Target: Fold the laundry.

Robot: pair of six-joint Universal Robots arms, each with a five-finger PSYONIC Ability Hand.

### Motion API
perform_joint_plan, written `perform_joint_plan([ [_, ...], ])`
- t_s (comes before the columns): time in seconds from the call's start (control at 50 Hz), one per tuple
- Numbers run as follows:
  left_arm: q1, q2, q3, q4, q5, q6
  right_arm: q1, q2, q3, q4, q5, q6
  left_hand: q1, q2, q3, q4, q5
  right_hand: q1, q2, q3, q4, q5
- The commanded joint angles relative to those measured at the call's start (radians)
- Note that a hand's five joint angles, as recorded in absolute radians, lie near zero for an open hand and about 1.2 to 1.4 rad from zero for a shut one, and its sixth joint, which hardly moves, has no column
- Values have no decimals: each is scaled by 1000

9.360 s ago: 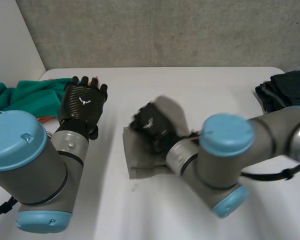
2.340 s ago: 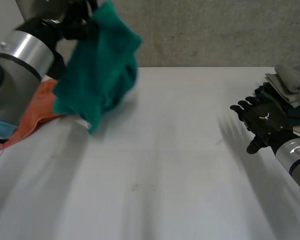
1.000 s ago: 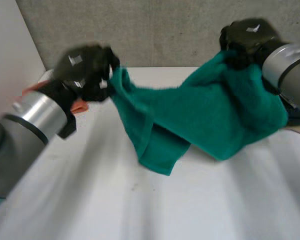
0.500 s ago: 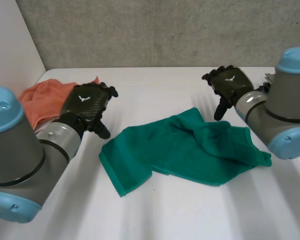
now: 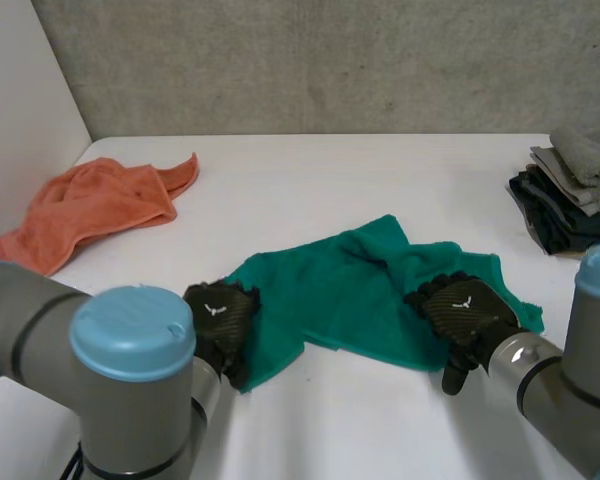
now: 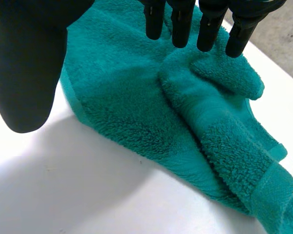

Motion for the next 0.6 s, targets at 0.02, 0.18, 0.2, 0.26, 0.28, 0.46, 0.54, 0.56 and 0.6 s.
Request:
perform_joint_plan([
  [0.02,2,-63,1,39,14,4,-6,34,21,-91,0,0,66,79,84,80,73,30,45,49,49,41],
  [0.18,6,-90,15,40,16,4,-4,37,22,-95,-1,2,66,79,84,80,73,30,45,49,49,41],
  [0.2,6,-95,18,42,16,4,-4,39,24,-99,-1,2,72,85,90,86,79,30,45,49,49,41],
  [0.26,7,-106,26,46,16,5,-3,40,28,-109,-1,0,99,111,116,112,106,30,45,49,49,41],
  [0.28,7,-113,29,50,16,5,-3,40,30,-111,-1,0,113,126,131,127,120,30,45,49,49,41],
  [0.46,6,-156,50,91,13,11,2,40,39,-120,-1,0,269,281,287,283,276,30,45,49,49,41],
  [0.54,7,-175,70,92,13,13,3,40,41,-120,-1,0,363,375,380,376,370,30,45,49,49,41],
  [0.56,7,-178,76,94,13,13,3,40,41,-120,-1,0,421,433,439,435,428,32,48,52,51,44],
  [0.6,7,-179,79,94,13,13,2,40,41,-120,-1,0,460,472,477,473,467,32,48,52,51,44],
])
